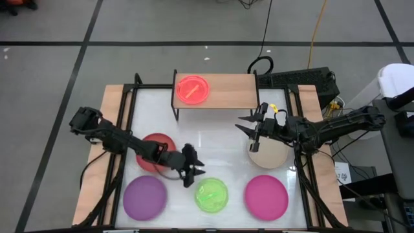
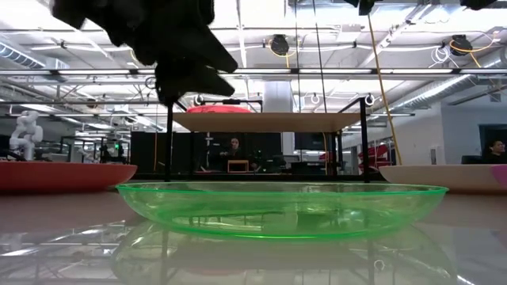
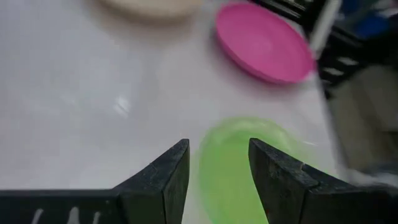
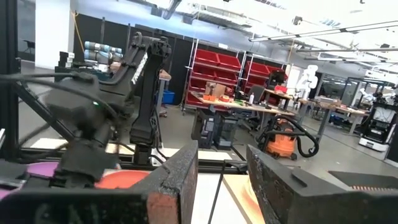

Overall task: Place and stack plates onto a shelf
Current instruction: Stack the small green plate on top of the small orange plate on the shelf

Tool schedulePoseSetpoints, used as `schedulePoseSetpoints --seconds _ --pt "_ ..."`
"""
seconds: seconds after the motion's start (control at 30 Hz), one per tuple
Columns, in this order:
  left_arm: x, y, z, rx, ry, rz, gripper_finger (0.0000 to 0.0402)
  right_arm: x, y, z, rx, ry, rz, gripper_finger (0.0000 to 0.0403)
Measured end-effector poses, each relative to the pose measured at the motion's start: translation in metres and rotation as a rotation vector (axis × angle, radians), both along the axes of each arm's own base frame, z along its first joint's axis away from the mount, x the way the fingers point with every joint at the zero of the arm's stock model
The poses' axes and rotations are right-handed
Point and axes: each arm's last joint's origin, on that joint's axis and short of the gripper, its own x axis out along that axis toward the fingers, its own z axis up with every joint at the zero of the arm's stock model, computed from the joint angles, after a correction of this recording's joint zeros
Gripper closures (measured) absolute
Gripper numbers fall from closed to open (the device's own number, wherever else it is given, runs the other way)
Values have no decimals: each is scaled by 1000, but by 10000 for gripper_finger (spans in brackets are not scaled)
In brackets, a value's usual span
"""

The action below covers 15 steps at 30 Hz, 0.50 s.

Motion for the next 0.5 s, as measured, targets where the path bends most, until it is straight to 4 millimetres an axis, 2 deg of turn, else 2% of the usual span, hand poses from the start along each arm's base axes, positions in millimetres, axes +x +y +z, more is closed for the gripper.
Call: schedulePoseSetpoints --seconds 0.1,0.2,0.4,0.5 --pt "1 6 -1 -198 76 -63 232 0 0 1 1 -8 0 284" --pt "1 10 -6 -298 152 -99 232 0 0 2 4 -22 0 284" --pt "-5 29 -18 -294 315 -16 232 0 0 3 22 -32 3 284" --pt "-4 35 -21 -286 328 17 232 0 0 3 21 -31 3 284"
